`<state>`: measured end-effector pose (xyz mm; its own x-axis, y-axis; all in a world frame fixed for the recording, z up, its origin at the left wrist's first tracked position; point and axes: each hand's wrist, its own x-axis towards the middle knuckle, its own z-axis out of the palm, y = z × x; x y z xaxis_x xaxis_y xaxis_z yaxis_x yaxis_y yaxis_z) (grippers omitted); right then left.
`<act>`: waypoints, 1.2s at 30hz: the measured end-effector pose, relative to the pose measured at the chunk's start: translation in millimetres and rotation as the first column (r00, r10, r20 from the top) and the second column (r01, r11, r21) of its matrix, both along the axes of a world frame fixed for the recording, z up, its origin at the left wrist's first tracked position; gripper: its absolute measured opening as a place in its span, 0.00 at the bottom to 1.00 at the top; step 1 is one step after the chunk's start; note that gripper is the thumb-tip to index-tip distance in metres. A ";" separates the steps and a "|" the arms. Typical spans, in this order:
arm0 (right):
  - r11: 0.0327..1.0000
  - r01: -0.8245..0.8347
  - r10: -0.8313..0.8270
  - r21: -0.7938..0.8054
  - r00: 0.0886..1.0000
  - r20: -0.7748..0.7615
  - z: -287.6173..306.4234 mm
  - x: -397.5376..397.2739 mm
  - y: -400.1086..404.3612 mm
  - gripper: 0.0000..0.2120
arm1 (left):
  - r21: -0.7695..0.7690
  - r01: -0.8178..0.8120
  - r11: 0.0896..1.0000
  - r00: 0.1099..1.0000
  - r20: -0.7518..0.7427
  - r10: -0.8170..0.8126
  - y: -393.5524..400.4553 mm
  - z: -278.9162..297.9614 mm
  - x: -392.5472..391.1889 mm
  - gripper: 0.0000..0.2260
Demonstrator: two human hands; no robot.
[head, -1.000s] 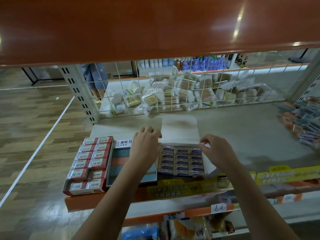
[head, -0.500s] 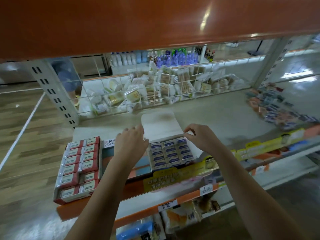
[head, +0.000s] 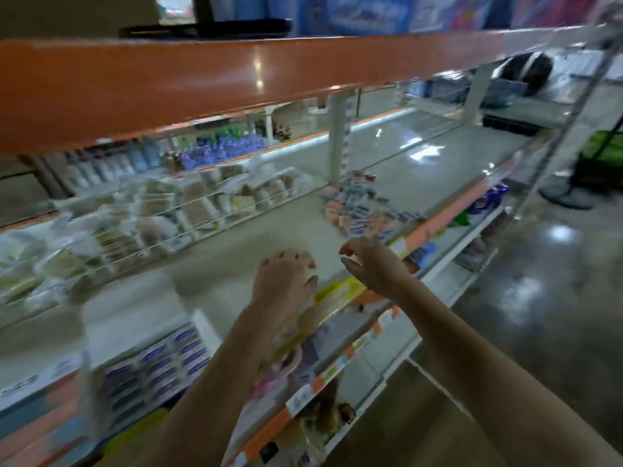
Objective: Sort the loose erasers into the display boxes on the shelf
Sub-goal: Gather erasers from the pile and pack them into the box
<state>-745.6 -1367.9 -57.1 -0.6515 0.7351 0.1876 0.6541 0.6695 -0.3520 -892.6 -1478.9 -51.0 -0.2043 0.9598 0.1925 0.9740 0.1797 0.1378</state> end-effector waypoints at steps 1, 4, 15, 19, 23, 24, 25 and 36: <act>1.000 0.028 -0.028 -0.003 1.000 -0.001 -1.2 17.4 15.4 0.10 | 0.018 0.016 1.000 1.000 0.004 -0.016 18.7 -2.5 14.2 0.13; 0.997 0.082 -0.082 -0.004 0.997 -0.004 -5.3 62.9 62.4 0.11 | 0.028 0.048 0.998 0.999 0.007 -0.048 75.5 -10.4 53.9 0.13; 0.984 0.177 -0.179 0.021 0.980 0.082 -23.7 121.6 205.3 0.13 | 0.003 -0.039 0.999 0.998 -0.044 0.039 233.8 -28.4 71.6 0.12; 0.979 0.198 -0.203 0.046 0.969 0.139 -29.5 110.4 243.9 0.17 | 0.000 -0.157 0.988 0.988 0.012 0.157 278.5 -28.0 44.6 0.12; 0.982 0.187 -0.191 0.039 0.966 0.174 -36.9 98.6 269.4 0.17 | -0.045 -0.299 0.953 0.954 -0.005 0.299 308.0 -41.0 25.1 0.17; 0.984 0.177 -0.180 0.034 0.968 0.176 -39.4 97.1 274.0 0.16 | -0.041 -0.315 0.948 0.949 -0.007 0.315 313.5 -46.5 21.8 0.17; 0.986 0.163 -0.166 0.029 0.971 0.173 -41.1 96.1 277.6 0.15 | -0.025 -0.332 0.943 0.943 -0.004 0.332 317.2 -50.4 19.9 0.17; 0.998 0.006 -0.003 -0.070 0.999 0.039 -48.4 100.6 323.3 0.11 | 0.000 -0.526 0.851 0.843 0.137 0.521 321.7 -53.0 22.4 0.17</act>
<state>-645.0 -1044.5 -105.5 -0.6540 0.7484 0.1101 0.6711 0.6412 -0.3721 -870.2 -1157.3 -104.0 -0.6991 0.6961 0.1631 0.7102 0.6500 0.2704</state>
